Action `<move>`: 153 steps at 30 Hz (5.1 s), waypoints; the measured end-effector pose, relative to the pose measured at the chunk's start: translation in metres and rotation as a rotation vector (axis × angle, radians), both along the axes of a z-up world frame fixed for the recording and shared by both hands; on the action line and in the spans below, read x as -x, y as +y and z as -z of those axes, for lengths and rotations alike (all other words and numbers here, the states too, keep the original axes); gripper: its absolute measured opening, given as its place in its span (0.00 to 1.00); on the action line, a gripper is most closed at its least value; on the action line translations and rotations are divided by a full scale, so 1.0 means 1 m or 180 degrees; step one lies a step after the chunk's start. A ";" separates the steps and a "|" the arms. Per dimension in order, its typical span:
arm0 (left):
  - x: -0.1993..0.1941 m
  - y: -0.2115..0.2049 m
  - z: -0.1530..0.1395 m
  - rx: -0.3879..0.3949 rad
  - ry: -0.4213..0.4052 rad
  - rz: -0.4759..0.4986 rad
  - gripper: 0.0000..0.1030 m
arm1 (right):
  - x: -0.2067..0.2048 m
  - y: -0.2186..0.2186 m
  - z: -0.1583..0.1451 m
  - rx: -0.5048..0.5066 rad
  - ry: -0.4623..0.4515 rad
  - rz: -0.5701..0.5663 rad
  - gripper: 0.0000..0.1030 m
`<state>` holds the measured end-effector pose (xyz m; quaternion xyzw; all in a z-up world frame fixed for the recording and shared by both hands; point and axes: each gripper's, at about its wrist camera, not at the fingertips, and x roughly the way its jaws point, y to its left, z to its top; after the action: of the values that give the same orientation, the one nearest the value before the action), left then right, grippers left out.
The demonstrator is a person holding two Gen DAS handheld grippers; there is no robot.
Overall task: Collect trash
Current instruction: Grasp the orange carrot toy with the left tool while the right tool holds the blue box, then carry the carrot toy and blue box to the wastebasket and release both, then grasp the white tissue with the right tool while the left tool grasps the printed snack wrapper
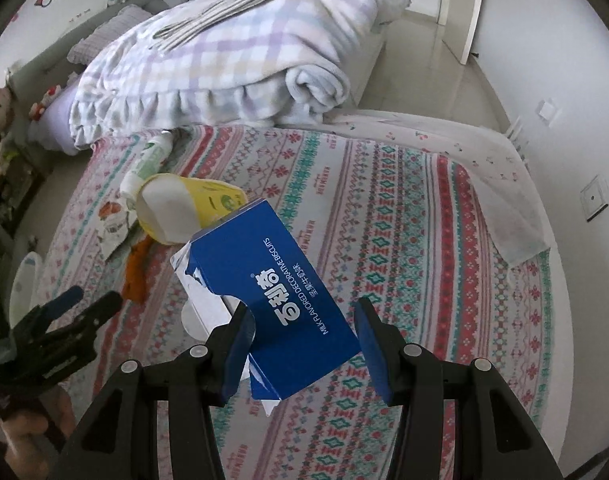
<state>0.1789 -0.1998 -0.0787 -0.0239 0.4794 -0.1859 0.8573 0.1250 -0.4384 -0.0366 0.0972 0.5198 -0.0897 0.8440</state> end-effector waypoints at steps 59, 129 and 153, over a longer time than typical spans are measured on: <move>0.015 0.195 -0.040 -0.0229 -0.0230 -0.0707 0.17 | -0.034 0.177 -0.025 -0.0044 -0.0247 -0.0732 0.51; 0.047 0.392 -0.050 -0.0511 -0.0047 -0.1821 0.95 | -0.115 0.438 0.003 -0.0530 -0.0384 -0.1710 0.77; 0.034 0.328 -0.052 -0.0358 0.0034 -0.1531 0.95 | -0.062 0.275 -0.020 0.0028 -0.0334 -0.1288 0.77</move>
<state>0.1453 0.1285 -0.0271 -0.0906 0.4741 0.0506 0.8743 0.1869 -0.1637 -0.0162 -0.0084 0.4836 0.0845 0.8712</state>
